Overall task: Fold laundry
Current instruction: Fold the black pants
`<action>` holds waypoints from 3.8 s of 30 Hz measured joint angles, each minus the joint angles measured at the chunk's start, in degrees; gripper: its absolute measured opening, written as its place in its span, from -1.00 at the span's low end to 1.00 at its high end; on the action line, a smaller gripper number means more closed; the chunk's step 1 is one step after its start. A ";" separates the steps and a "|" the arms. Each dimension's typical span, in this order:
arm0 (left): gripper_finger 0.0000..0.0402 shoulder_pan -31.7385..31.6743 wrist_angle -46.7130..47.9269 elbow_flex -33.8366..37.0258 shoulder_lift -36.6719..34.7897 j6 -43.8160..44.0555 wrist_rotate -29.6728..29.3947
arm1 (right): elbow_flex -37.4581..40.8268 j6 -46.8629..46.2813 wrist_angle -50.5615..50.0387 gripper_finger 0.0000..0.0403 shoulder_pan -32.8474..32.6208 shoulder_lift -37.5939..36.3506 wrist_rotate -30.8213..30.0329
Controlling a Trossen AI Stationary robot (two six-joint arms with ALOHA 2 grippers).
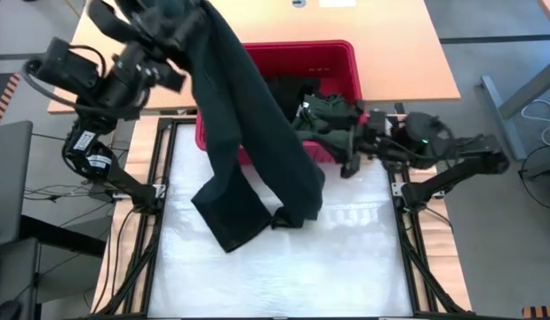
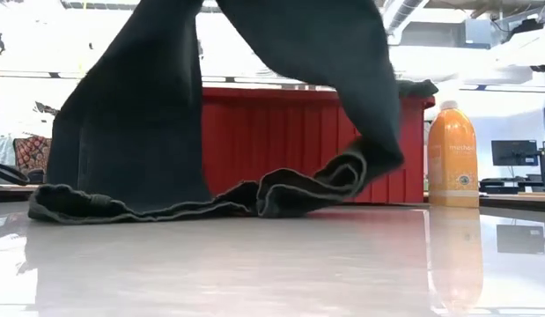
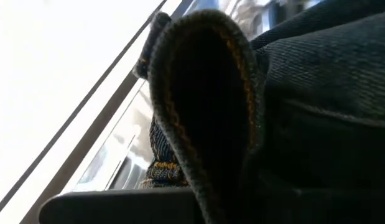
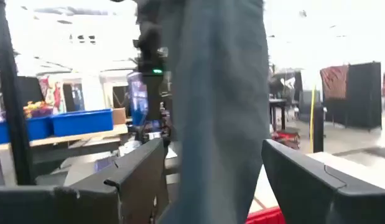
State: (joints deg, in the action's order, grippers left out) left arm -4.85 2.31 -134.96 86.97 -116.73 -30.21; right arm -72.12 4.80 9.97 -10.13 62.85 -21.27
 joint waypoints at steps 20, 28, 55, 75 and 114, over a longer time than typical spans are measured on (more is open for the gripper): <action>-0.96 -14.94 -7.68 1.59 2.35 3.78 3.64 | -10.81 -7.24 8.29 0.50 2.45 36.02 -6.61; -0.96 -17.52 -7.39 1.75 2.37 9.66 0.93 | -28.76 -12.48 -13.43 0.50 2.87 48.36 -21.13; -0.96 -13.75 -9.93 1.73 0.64 15.29 3.16 | -42.07 -16.66 -55.54 -0.65 5.40 34.43 -15.07; -0.96 -13.55 -6.28 1.75 1.16 9.80 1.11 | -42.03 -2.70 -34.06 0.21 -1.29 35.75 -5.18; -0.96 -19.33 16.31 1.79 5.54 35.24 -5.31 | -41.89 31.20 -28.56 0.09 8.27 62.32 -19.68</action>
State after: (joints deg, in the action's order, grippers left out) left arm -24.18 18.61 -133.16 92.51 -81.49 -35.52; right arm -114.01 36.00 -18.59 -1.86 125.17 -40.95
